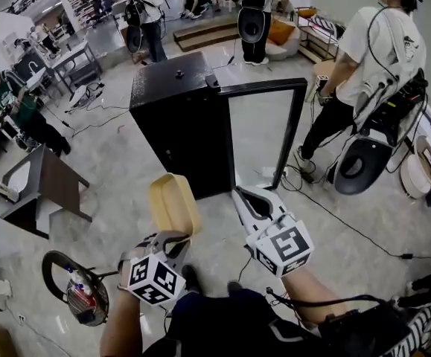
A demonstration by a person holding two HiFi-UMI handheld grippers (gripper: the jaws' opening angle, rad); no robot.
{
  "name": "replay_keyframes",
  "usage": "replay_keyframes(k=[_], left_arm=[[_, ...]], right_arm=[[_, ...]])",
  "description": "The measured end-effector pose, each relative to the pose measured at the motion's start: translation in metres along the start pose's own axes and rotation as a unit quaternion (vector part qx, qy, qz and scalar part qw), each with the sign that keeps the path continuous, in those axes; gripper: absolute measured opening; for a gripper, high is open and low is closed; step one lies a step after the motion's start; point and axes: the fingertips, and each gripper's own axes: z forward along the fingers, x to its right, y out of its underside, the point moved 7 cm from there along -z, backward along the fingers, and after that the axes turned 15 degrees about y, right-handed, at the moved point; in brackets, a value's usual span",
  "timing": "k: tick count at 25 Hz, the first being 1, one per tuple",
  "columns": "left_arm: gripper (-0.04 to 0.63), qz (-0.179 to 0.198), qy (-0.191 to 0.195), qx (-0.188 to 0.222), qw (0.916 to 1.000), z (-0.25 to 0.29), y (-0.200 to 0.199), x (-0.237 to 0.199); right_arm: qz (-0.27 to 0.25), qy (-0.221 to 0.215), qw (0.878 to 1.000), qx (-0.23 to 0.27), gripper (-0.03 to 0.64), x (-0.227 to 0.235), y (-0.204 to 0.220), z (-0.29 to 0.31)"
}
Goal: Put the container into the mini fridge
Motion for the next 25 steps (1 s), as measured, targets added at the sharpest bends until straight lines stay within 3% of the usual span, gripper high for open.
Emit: replay_keyframes(k=[7, 25], left_arm=[[0.012, 0.013, 0.022, 0.008, 0.9996, 0.017, 0.013, -0.031], [0.012, 0.064, 0.098, 0.040, 0.9923, 0.055, 0.047, -0.168]], right_arm=[[-0.018, 0.012, 1.000, -0.015, 0.017, -0.001, 0.003, 0.019], [-0.031, 0.116, 0.992, -0.046, 0.017, 0.013, 0.001, 0.115]])
